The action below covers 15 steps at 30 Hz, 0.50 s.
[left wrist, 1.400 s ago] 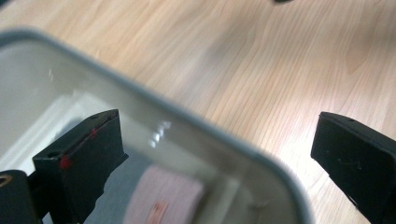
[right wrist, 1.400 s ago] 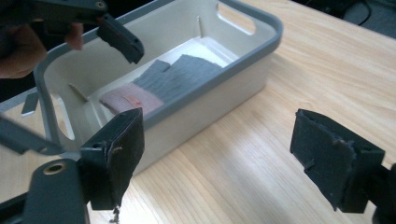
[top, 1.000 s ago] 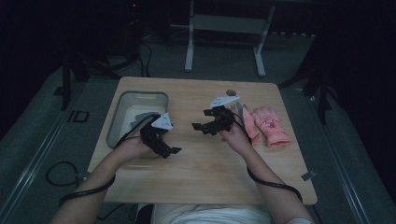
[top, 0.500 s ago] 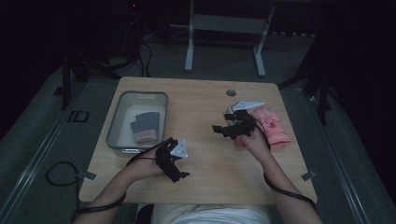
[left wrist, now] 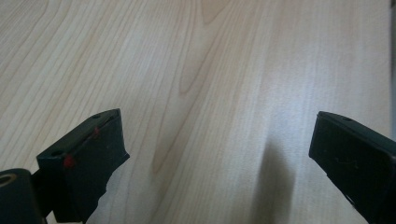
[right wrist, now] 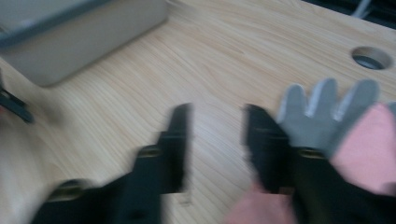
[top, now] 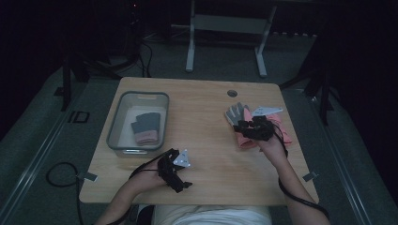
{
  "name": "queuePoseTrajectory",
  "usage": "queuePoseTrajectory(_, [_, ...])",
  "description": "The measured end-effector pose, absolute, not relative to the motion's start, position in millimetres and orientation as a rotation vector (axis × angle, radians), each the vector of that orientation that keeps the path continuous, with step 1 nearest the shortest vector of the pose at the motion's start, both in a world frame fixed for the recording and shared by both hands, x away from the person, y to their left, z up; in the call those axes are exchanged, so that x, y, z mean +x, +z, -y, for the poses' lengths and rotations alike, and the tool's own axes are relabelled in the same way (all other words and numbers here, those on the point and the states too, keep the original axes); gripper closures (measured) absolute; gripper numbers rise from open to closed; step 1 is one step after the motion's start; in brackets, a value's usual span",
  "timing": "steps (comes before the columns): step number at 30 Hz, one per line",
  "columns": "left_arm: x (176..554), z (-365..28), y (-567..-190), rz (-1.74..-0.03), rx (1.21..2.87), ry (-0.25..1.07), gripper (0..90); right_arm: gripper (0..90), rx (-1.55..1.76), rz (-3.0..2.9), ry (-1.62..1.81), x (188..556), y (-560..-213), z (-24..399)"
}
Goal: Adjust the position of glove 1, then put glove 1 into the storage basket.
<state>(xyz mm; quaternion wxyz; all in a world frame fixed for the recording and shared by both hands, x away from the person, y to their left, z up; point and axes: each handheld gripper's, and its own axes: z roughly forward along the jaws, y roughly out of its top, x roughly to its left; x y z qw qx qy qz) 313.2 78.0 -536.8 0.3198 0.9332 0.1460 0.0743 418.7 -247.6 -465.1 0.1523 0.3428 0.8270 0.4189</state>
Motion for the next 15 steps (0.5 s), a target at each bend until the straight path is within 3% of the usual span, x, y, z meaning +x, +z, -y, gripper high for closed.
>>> queuePoseTrajectory(2, [314, -78, -537, -0.408, 2.463, 0.207, 3.2, 87.2, 1.01, -2.34, 1.124, 421, -467, 252])
queuePoseTrajectory(5, [314, -78, -539, -0.43, 2.474, 0.209, 3.2, 87.5, 1.044, -2.303, 1.071, 428, -469, 259])
queuePoseTrajectory(11, [311, -76, -543, -0.449, 2.478, 0.193, 3.2, 66.5, 1.048, -2.321, 1.01, 457, -479, 261])
queuePoseTrajectory(15, [310, -76, -545, -0.46, 2.468, 0.168, 3.2, 61.7, 0.98, -2.405, 0.924, 477, -493, 250])
